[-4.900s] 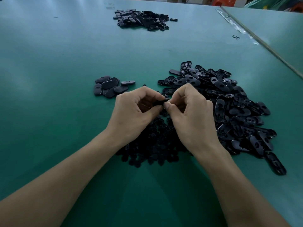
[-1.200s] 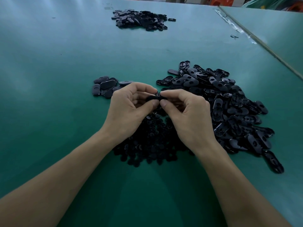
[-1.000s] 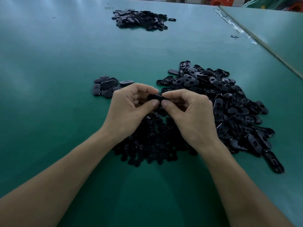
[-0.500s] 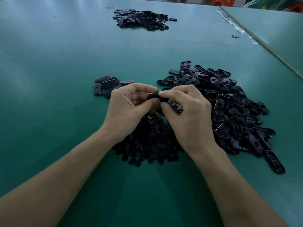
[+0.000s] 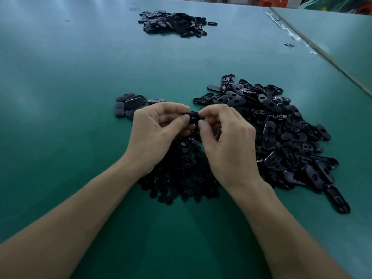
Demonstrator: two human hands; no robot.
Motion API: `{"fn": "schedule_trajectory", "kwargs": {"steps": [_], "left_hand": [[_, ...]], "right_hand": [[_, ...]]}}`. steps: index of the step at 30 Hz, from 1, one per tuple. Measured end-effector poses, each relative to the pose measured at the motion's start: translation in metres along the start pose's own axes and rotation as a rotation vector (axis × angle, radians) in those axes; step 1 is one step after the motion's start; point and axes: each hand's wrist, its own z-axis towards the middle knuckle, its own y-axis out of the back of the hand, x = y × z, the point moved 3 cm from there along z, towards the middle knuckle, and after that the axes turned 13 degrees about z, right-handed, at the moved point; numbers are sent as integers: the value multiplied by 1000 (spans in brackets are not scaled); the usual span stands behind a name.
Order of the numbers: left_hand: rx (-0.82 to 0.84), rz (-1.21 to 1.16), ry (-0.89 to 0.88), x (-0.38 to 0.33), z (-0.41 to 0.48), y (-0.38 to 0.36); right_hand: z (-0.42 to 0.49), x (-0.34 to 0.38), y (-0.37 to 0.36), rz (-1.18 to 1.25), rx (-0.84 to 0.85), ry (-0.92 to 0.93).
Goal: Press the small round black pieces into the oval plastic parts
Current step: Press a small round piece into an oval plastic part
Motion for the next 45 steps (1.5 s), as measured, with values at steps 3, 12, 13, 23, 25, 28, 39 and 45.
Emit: {"fn": "schedule_trajectory", "kwargs": {"steps": [3, 12, 13, 23, 25, 28, 39, 45], "left_hand": [[-12, -3, 1, 1, 0, 1], [6, -8, -22, 1, -1, 2], [10, -13, -27, 0, -2, 2], [8, -29, -46, -3, -2, 2], [10, -23, -53, -2, -2, 2], [14, -25, -60, -1, -2, 2], [50, -13, -80, -1, -2, 2], [71, 19, -106, -3, -3, 1]], "right_hand": [[1, -3, 6, 12, -21, -39], [7, -14, 11, 481, -13, -287], [7, -15, 10, 554, -10, -316], [8, -20, 10, 918, 36, -537], [8, -20, 11, 939, 27, -547], [9, -19, 11, 959, 25, -557], [4, -15, 9, 413, 22, -294], [3, -6, 8, 292, 30, -198]]}}
